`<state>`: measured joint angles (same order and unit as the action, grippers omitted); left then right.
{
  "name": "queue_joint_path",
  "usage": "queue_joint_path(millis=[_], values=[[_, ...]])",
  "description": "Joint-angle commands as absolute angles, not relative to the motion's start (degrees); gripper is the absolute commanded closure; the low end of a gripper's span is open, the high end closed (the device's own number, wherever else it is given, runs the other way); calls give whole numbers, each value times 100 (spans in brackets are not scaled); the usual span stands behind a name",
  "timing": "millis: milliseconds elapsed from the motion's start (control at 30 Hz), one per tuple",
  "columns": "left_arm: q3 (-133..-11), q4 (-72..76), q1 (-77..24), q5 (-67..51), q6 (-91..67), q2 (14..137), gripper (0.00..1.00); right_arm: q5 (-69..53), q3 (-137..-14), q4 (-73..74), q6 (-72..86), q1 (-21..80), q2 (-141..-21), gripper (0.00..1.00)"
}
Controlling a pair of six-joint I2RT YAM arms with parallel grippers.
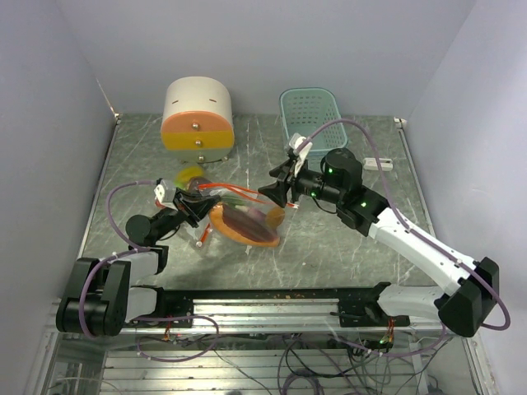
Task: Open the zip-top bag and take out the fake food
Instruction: Open the zipper of the food storage bag at the center of the board.
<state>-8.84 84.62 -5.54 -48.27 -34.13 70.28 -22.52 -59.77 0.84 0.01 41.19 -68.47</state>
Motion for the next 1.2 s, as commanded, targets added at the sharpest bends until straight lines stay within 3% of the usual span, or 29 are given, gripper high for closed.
queue_joint_path(millis=[0, 433, 500, 667, 700, 767, 833, 933, 967, 1033, 1167], values=[[-1019, 9073, -519, -4882, -3368, 6934, 93, -2302, -5779, -26, 17, 4098, -6971, 42], [-990, 8898, -522, -4815, -3275, 6809, 93, -1921, -5677, -160, -42, 4100, -7278, 46], [-987, 8886, -520, -4799, -3263, 6807, 93, -1944, -5704, -122, -52, 4103, -7377, 54], [-974, 8816, -519, -4620, -3219, 6805, 93, -2080, -5939, -219, 56, 4098, -7471, 95], [-957, 8798, -519, -4525, -3217, 6791, 93, -2112, -5922, -291, 118, 4101, -7444, 100], [-942, 8658, -519, -4260, -3208, 6710, 92, -2233, -5867, -489, 301, 4104, -7373, 100], [-975, 8306, -519, -3957, -3206, 6502, 68, -2271, -5892, -594, 394, 4097, -7347, 100], [-977, 7609, -519, -3387, -3272, 5937, 17, -1836, -6093, -466, 409, 4096, -7356, 100], [-957, 7391, -519, -3177, -3336, 5701, 5, -1583, -6156, -420, 419, 4096, -7343, 100], [-899, 6964, -519, -2724, -3496, 5154, 0, -868, -6263, -344, 498, 4091, -7291, 100], [-927, 5962, -540, -1944, -4078, 4165, 1, 71, -6343, -272, 860, 4073, -7111, 100]])
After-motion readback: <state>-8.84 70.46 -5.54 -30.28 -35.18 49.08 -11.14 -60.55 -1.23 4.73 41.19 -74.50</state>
